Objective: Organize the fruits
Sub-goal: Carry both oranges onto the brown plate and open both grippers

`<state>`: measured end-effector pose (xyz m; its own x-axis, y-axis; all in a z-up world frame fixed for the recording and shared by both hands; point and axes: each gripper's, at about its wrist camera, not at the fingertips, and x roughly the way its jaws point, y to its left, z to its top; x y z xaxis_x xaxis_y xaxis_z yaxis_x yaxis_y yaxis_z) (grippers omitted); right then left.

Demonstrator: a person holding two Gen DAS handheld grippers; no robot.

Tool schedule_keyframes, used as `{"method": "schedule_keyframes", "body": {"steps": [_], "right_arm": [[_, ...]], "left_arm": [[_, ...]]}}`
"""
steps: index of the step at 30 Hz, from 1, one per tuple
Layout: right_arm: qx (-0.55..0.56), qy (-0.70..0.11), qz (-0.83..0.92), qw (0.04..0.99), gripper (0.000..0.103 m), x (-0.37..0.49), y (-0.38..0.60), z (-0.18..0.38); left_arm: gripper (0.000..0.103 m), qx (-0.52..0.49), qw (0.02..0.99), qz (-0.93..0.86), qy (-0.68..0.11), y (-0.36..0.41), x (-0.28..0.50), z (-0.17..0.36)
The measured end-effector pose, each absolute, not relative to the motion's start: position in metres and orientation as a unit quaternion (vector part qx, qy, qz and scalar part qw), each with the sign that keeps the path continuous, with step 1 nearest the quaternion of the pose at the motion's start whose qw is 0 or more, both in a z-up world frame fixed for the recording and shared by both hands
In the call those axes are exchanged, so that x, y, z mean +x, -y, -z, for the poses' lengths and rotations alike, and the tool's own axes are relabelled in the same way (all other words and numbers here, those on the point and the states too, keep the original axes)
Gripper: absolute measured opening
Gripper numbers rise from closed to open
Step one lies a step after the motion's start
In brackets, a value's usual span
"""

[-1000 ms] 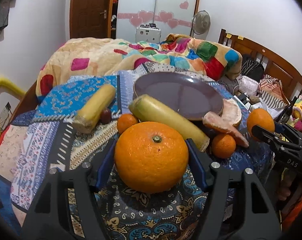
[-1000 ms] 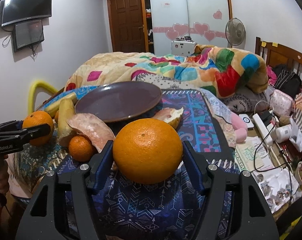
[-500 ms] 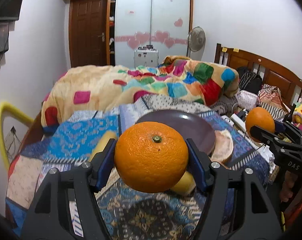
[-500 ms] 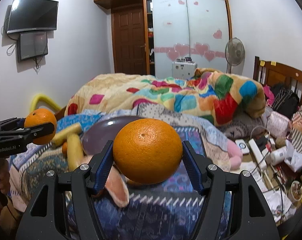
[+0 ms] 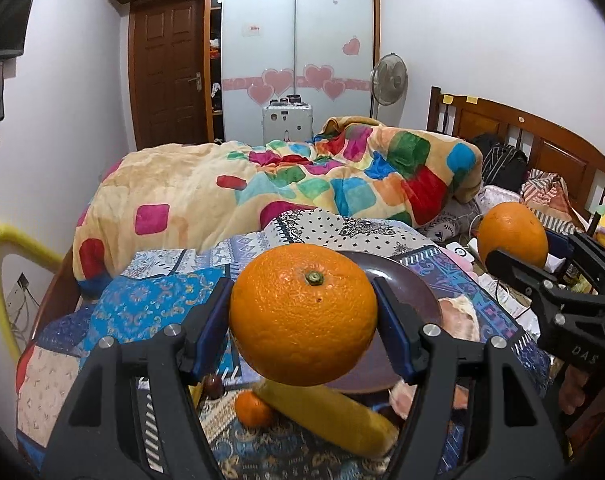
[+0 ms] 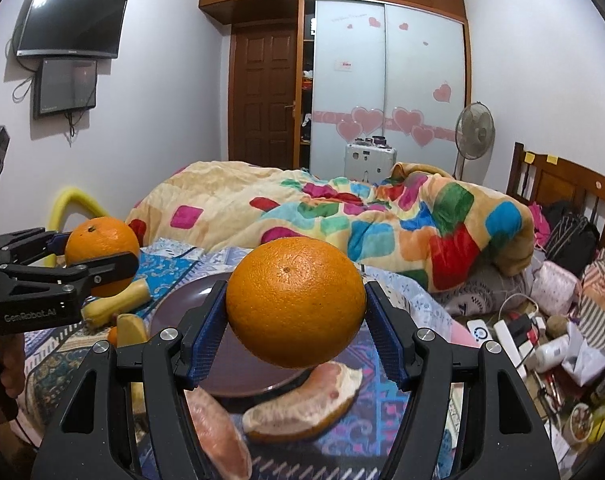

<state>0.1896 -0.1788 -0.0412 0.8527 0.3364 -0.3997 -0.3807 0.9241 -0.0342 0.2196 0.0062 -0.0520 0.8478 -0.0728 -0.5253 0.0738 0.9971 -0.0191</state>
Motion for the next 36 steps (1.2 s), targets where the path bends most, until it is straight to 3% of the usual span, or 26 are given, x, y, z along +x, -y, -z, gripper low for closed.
{"method": "schedule_keyframes", "body": {"steps": [36], "right_arm": [[-0.142,-0.367,-0.2,0.897,0.064,0.305,0.131,0.102]], "left_arm": [[0.068,-0.01,0.893,0.074,-0.443,-0.019,0.339,0.118]]}}
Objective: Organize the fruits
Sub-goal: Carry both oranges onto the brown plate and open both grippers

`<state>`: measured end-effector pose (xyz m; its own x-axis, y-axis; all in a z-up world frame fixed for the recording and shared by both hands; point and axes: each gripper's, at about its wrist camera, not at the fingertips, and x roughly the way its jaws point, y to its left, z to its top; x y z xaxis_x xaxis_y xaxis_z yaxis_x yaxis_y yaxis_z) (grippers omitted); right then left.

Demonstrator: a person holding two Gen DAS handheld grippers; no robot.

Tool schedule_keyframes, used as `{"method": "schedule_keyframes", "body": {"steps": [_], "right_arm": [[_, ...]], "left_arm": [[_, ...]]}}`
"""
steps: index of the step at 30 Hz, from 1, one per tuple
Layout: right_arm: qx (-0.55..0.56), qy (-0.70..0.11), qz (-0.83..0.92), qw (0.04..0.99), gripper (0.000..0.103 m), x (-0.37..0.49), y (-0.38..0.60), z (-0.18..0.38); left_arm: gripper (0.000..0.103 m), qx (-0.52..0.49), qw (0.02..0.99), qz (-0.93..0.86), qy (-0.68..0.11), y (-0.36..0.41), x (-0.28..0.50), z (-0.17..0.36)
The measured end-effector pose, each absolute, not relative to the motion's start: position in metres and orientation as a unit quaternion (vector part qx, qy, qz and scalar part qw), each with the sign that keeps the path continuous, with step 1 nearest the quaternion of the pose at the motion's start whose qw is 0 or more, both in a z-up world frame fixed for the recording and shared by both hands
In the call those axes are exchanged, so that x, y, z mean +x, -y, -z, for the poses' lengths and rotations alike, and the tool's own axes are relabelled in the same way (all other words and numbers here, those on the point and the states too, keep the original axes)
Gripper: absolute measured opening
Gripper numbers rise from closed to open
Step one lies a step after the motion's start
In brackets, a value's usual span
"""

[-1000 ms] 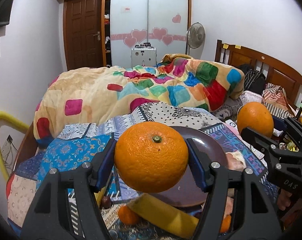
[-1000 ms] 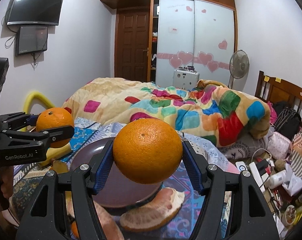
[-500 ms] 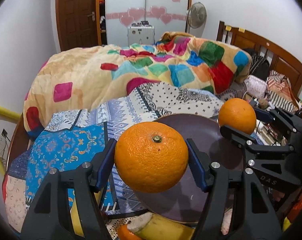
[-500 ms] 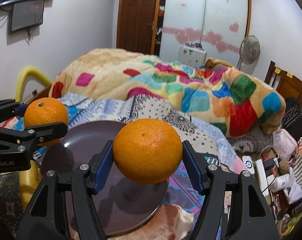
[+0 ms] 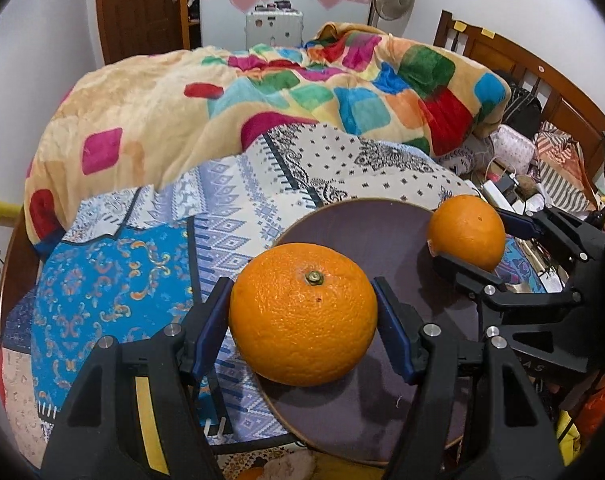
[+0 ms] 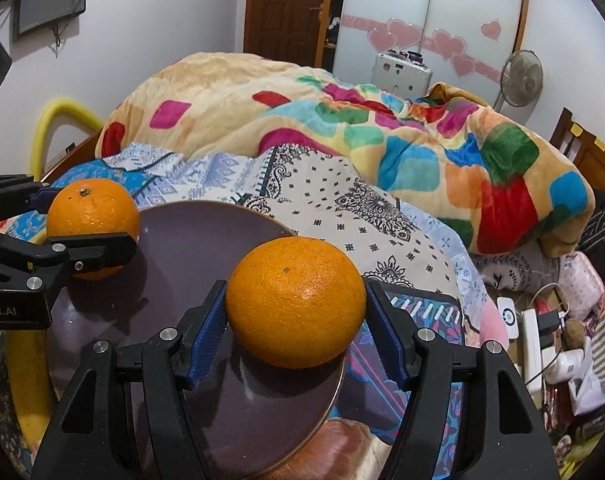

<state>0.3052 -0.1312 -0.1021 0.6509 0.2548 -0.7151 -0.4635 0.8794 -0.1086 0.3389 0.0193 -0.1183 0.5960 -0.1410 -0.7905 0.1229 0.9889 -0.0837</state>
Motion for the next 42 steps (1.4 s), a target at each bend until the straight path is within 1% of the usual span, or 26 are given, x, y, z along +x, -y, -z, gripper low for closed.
{"method": "schedule_keyframes", "body": {"steps": [5,14,16,18,19,20,22,30,42], "right_arm": [[-0.143,-0.38,-0.206,0.891,0.064,0.309,0.13,0.107],[-0.137,-0.387,-0.214,0.887,0.064,0.307,0.13,0.107],[-0.134,-0.389,-0.216,0.886,0.064,0.305,0.131,0.106],[-0.134,-0.386,-0.217,0.887,0.065,0.302,0.132,0.104],[-0.135,-0.381,-0.215,0.889,0.067,0.3,0.132,0.102],[-0.137,-0.375,-0.213,0.892,0.071,0.298,0.132,0.099],[-0.137,-0.36,-0.21,0.898,0.073,0.292,0.133,0.091],[-0.113,-0.32,-0.222,0.914,0.073,0.267,0.137,0.058],[-0.1,-0.295,-0.251,0.917,0.073,0.216,0.117,0.043]], "left_arm": [[0.068,-0.003,0.888,0.072,-0.454,-0.015,0.343,0.126],[0.069,0.001,0.888,0.069,-0.454,-0.013,0.343,0.123],[0.071,0.011,0.895,0.071,-0.441,-0.011,0.339,0.117],[0.082,0.021,0.903,0.067,-0.424,-0.009,0.334,0.109],[0.084,0.024,0.908,0.064,-0.413,-0.009,0.33,0.104],[0.085,0.024,0.911,0.063,-0.406,-0.009,0.327,0.1],[0.085,0.018,0.916,0.065,-0.396,-0.012,0.321,0.09],[0.085,0.005,0.932,0.05,-0.358,-0.032,0.285,0.06],[0.085,0.018,0.939,0.021,-0.343,-0.06,0.218,0.051]]}}
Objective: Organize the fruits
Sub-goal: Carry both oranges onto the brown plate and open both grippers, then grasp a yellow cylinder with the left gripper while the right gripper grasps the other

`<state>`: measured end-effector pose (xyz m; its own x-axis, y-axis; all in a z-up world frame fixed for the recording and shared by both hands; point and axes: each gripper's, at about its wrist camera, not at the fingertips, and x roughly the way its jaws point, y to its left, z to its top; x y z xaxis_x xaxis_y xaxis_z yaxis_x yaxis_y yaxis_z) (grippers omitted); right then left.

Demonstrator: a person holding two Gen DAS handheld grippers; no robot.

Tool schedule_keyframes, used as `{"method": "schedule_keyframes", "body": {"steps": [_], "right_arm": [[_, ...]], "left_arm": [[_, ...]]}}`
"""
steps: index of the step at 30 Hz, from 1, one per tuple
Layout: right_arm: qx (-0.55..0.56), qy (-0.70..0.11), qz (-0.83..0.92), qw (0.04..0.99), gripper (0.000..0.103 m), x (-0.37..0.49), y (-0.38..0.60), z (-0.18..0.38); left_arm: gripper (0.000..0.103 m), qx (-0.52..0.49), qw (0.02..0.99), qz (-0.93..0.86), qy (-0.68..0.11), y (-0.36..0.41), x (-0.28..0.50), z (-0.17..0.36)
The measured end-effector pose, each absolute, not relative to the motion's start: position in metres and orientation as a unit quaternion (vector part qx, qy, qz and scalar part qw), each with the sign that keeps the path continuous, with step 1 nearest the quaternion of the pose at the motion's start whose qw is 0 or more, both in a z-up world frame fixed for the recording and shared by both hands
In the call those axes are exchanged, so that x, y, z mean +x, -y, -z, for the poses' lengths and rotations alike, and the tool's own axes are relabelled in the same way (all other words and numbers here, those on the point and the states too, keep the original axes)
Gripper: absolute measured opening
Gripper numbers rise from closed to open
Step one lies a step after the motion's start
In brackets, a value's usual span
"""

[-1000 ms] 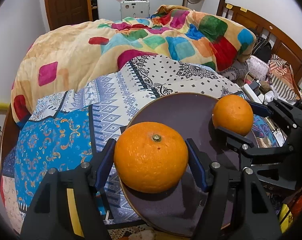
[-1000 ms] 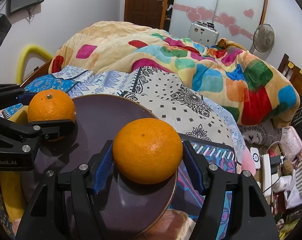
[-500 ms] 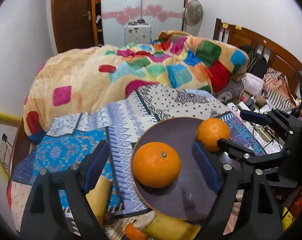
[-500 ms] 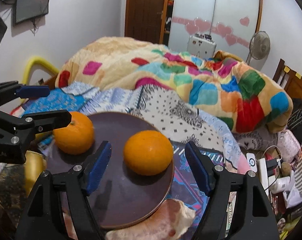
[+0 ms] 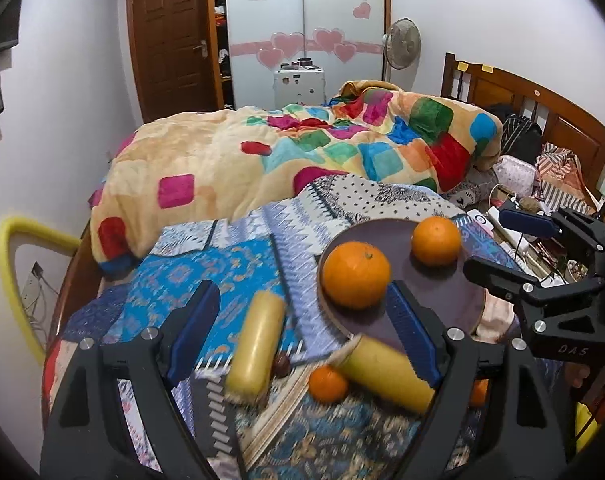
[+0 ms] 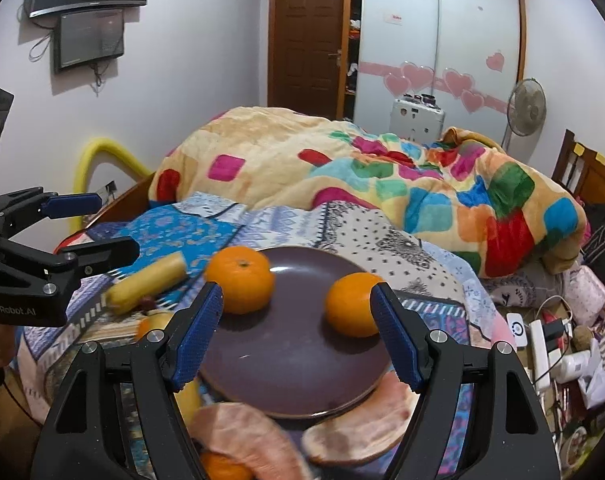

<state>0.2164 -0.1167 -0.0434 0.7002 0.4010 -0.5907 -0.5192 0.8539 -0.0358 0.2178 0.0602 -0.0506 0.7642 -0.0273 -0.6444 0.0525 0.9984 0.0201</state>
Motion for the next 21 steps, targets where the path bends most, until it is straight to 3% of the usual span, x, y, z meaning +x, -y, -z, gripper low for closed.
{"method": "schedule_keyframes", "body": {"steps": [15,21], "right_arm": [[-0.126,-0.346,-0.294,0.882,0.071,0.187,0.065,0.091],[-0.142,-0.364,-0.299,0.871,0.054,0.189,0.048,0.104]], "left_arm": [[0.084,0.003,0.928,0.003,-0.372,-0.099,0.169,0.094],[0.065,-0.004,0.919,0.007,-0.394,-0.111,0.177,0.119]]}}
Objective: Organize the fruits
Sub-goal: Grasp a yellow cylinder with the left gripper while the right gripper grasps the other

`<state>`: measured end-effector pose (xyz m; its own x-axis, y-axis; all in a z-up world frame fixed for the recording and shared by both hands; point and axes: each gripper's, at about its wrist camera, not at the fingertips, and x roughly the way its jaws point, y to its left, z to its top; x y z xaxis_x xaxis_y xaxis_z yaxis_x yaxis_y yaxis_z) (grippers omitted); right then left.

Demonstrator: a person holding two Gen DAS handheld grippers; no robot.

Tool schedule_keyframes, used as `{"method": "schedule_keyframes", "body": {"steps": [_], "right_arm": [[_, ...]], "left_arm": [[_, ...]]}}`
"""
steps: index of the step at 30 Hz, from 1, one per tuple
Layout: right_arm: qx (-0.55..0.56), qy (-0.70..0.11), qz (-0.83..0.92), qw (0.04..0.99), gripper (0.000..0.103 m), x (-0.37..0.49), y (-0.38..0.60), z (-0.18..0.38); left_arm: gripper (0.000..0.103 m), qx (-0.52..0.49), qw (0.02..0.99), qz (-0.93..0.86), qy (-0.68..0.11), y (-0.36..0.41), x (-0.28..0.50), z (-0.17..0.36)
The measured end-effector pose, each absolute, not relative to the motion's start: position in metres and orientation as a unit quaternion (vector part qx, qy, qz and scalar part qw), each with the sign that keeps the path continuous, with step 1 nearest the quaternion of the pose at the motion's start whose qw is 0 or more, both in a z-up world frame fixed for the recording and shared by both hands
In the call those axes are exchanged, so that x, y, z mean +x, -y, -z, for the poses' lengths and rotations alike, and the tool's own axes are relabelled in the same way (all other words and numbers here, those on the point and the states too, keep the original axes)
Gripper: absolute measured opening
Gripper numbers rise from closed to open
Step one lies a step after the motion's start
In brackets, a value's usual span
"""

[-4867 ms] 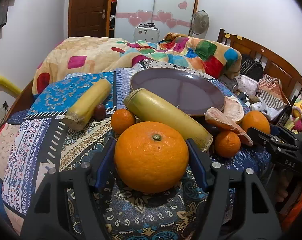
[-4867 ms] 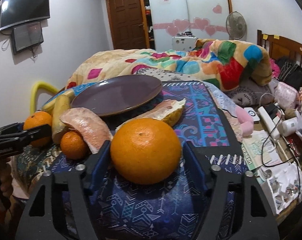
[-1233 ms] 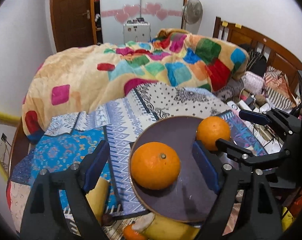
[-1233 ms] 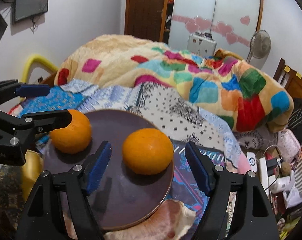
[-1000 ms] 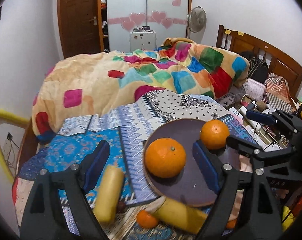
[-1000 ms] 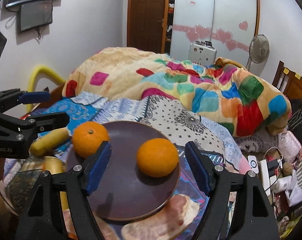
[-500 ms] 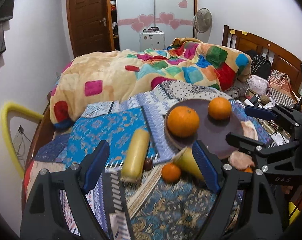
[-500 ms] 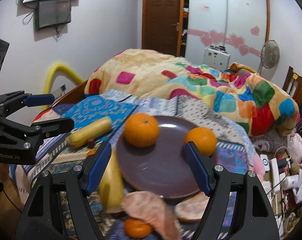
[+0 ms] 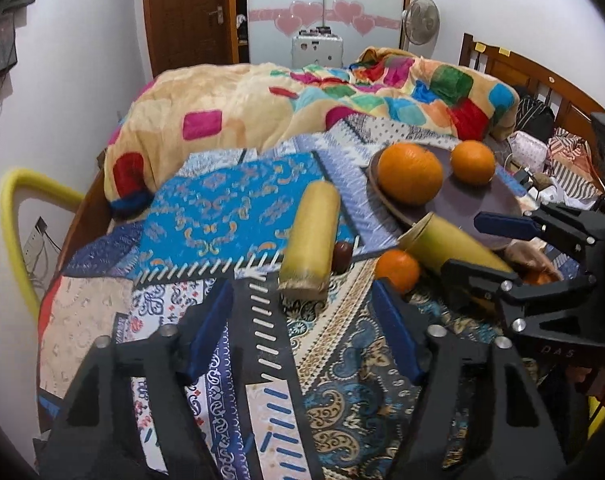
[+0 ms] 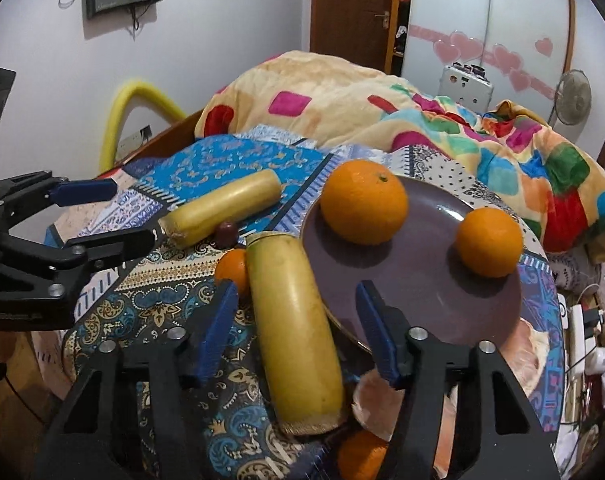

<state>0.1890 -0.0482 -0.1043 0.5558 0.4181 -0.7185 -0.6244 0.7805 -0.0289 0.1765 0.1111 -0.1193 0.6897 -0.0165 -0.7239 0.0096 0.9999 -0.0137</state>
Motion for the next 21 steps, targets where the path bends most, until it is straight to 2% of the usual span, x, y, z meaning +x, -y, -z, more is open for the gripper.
{"method": "schedule_keyframes", "body": {"steps": [8,12,14,21], "right_arm": [[-0.145,-0.374,-0.309,0.862,0.038,0.194,0.041,0.112],[-0.151,-0.367,-0.309,0.864,0.038,0.191,0.038,0.113],[-0.149,-0.366,-0.31,0.865,0.038,0.191,0.039,0.112],[-0.125,-0.361,-0.311,0.87,0.037,0.188,0.047,0.104]], "left_arm": [[0.057,-0.005,0.912,0.016,-0.41,-0.115,0.199,0.143],[0.046,-0.019,0.907,0.021,-0.419,-0.12,0.21,0.151],[0.038,-0.028,0.906,0.032,-0.421,-0.121,0.212,0.152],[0.036,-0.017,0.906,0.026,-0.421,-0.118,0.197,0.146]]}}
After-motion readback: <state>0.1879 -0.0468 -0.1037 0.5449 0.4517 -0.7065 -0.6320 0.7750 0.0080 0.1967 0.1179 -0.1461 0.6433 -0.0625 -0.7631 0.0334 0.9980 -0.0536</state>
